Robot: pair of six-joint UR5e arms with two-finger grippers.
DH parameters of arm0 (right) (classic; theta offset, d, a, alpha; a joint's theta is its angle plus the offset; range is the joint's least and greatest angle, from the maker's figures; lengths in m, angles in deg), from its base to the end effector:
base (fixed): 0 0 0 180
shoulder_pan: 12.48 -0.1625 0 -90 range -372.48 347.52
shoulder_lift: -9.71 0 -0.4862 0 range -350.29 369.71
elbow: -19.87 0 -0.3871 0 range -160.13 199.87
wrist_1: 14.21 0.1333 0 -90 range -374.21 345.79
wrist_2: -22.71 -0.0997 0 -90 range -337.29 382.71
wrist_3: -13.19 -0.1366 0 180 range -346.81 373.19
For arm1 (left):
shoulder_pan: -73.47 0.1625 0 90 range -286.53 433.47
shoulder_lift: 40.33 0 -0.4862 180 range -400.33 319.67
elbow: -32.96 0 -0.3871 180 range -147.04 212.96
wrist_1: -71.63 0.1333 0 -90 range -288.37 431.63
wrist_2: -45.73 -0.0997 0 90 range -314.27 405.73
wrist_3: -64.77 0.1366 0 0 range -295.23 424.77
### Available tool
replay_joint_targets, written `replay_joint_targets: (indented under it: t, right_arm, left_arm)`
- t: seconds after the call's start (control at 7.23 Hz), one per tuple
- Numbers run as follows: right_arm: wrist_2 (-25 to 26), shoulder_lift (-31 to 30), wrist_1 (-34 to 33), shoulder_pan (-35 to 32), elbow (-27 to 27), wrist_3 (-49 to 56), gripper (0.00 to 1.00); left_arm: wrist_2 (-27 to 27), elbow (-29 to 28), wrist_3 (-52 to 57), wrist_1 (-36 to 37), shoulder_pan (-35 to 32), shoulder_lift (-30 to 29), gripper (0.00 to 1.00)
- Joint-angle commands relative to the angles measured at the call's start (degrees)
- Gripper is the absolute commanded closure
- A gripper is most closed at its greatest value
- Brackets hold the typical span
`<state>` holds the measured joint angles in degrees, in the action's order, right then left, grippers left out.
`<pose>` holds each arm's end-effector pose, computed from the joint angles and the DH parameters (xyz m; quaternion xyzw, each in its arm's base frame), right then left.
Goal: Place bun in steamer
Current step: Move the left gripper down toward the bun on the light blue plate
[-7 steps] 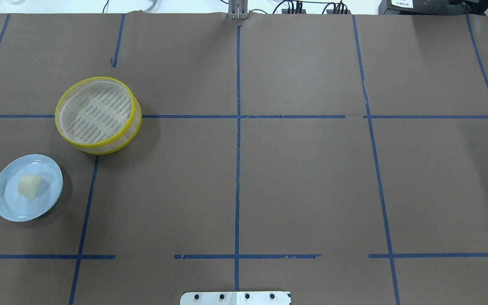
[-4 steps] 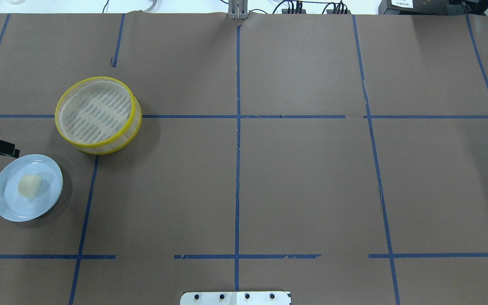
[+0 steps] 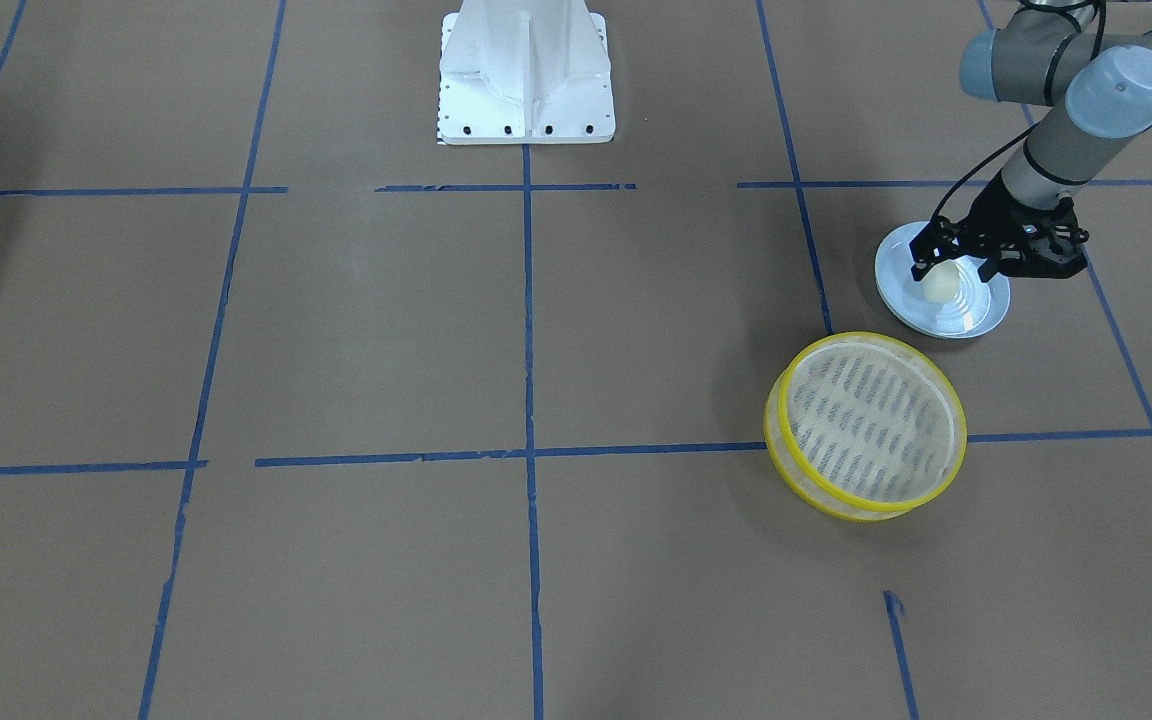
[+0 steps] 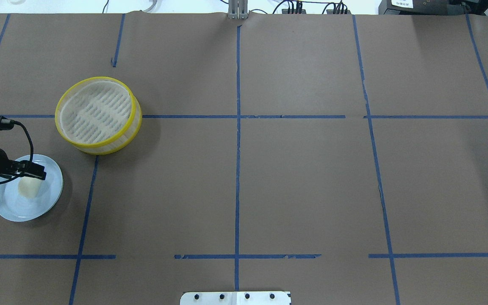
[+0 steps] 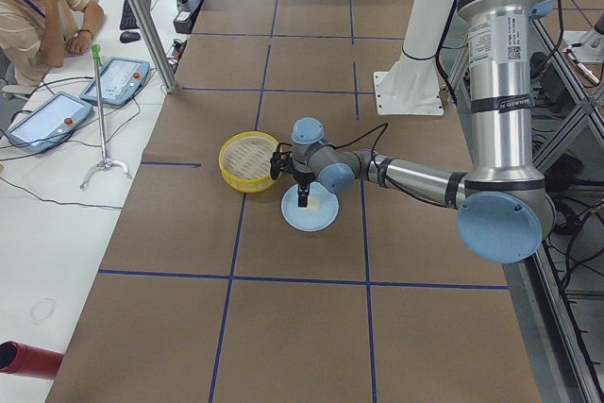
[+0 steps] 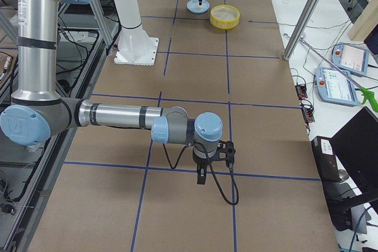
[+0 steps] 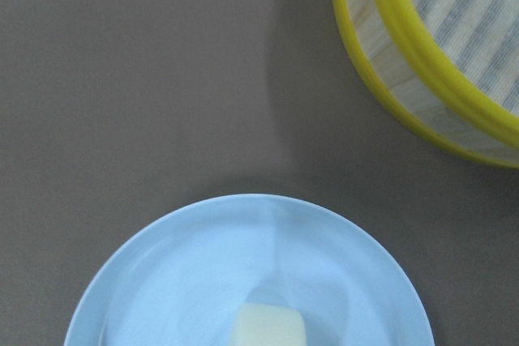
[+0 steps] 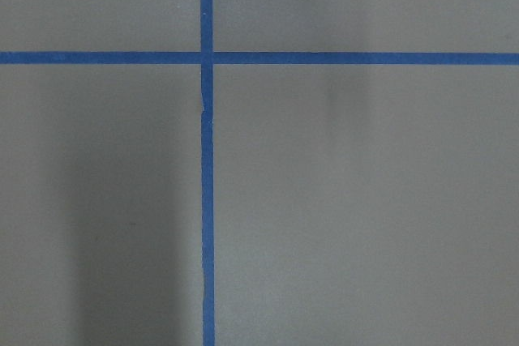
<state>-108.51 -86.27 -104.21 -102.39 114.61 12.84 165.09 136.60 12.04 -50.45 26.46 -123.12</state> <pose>0.0426 -0.4339 0.7593 -0.0115 -0.3519 0.0059 0.9359 0.2759 -0.3933 0.6326 0.0366 0.3971 0.0057 0.9170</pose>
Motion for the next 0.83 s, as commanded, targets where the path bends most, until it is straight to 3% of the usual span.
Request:
replay_joint_targets:
  t: [0.0, 0.28, 0.69]
  right_arm:
    - [0.0, 0.0, 0.0, 0.0, 0.0, 0.0, 0.0]
    - [0.0, 0.0, 0.0, 0.0, 0.0, 0.0, 0.0]
    - [0.0, 0.0, 0.0, 0.0, 0.0, 0.0, 0.0]
  left_arm:
    - [-1.8, -1.5, 0.0, -1.0, 2.3, 0.0, 0.07]
    - [-2.4, -3.9, 0.7, -5.1, 2.5, -0.4, 0.13]
    - [-2.4, -4.3, 0.8, -5.1, 2.5, -0.2, 0.4]
